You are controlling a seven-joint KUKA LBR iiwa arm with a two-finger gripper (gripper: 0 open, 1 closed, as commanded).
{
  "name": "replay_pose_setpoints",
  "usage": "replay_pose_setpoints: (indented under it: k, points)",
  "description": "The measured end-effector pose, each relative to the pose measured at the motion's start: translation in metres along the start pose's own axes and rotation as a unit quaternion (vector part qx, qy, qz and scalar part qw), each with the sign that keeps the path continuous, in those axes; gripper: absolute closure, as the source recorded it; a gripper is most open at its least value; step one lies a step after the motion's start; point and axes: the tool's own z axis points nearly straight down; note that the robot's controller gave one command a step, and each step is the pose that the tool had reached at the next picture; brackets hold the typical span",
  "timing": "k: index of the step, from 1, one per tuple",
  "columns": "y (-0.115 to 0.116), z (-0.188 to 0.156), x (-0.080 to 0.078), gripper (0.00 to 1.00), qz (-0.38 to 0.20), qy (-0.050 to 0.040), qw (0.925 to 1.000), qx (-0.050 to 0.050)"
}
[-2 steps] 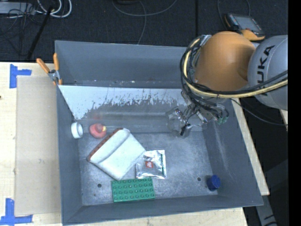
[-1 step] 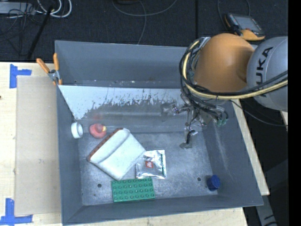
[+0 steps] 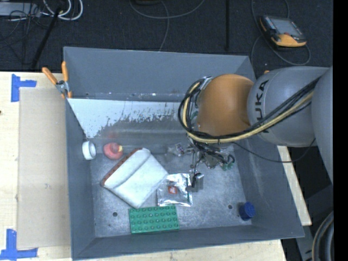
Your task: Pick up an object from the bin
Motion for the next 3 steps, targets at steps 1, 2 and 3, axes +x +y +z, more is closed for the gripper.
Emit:
replay_pose_setpoints:
  k: [1, 2, 3]
  points:
    - [0.0101, 0.0307, 0.0073, 0.00, 0.065, -0.0026, 0.9979, 0.002]
    - [0.0097, 0.0295, 0.0061, 1.00, 0.065, -0.0049, 0.9979, 0.002]
    - [0.0098, 0.0299, 0.0065, 0.00, 0.065, -0.0043, 0.9979, 0.002]
